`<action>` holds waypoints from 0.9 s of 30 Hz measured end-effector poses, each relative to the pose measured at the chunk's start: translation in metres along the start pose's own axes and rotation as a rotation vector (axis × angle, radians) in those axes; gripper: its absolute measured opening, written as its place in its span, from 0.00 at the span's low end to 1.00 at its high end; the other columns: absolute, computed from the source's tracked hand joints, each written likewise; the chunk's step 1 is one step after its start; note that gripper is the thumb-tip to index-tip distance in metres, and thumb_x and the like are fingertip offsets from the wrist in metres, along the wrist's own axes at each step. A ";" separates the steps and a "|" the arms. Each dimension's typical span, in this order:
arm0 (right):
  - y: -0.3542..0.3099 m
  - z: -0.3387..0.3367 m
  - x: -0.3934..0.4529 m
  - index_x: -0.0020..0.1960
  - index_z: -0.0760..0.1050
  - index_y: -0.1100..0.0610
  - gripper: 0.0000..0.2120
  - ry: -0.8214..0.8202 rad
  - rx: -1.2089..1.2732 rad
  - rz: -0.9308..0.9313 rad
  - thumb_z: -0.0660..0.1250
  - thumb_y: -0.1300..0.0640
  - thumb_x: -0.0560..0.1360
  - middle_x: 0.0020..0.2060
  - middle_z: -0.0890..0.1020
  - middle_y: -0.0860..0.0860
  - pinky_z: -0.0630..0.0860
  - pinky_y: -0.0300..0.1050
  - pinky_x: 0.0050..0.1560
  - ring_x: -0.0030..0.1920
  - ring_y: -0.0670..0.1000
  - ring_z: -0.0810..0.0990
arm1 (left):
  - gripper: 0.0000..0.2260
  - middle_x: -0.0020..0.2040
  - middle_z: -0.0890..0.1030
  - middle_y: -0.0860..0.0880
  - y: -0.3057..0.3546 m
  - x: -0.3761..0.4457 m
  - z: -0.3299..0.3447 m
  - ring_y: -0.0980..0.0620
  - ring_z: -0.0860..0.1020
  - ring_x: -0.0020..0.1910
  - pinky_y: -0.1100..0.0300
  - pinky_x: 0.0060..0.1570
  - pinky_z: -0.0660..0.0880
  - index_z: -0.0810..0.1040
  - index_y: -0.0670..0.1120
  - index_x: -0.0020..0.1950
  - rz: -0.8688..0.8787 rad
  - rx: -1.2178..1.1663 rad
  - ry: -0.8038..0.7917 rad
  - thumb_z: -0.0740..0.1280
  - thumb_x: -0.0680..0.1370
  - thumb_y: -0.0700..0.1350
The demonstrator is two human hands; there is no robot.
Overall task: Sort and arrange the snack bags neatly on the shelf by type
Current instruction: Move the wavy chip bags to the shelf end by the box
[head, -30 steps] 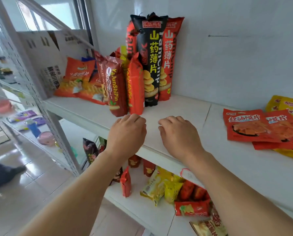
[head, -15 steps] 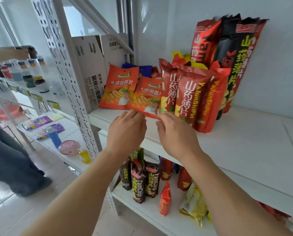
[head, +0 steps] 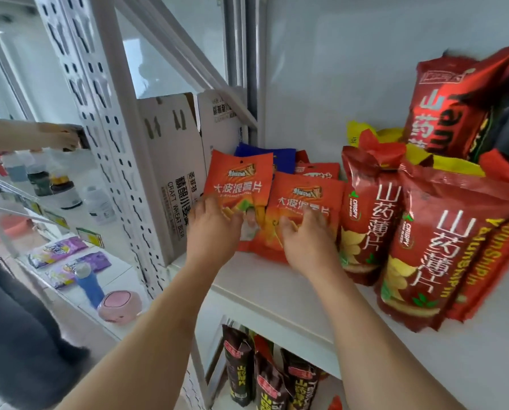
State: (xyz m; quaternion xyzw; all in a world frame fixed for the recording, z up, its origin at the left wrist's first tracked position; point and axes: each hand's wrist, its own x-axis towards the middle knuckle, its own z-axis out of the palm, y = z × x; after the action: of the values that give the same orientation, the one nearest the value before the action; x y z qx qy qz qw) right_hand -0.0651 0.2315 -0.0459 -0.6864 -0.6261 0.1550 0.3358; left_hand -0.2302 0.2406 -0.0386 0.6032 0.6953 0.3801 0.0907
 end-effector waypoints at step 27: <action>0.011 0.027 0.045 0.74 0.64 0.51 0.26 0.297 0.124 0.462 0.58 0.41 0.80 0.69 0.72 0.54 0.71 0.56 0.67 0.66 0.60 0.74 | 0.31 0.51 0.83 0.50 -0.044 0.138 0.089 0.46 0.84 0.46 0.45 0.48 0.82 0.80 0.55 0.53 -0.263 -0.484 -0.210 0.69 0.56 0.72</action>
State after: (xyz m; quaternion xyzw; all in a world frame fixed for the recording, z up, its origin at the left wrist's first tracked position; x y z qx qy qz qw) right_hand -0.0661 0.2818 -0.0635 -0.8042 -0.3865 0.1631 0.4210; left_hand -0.2477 0.4035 -0.0826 0.5047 0.6433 0.4554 0.3521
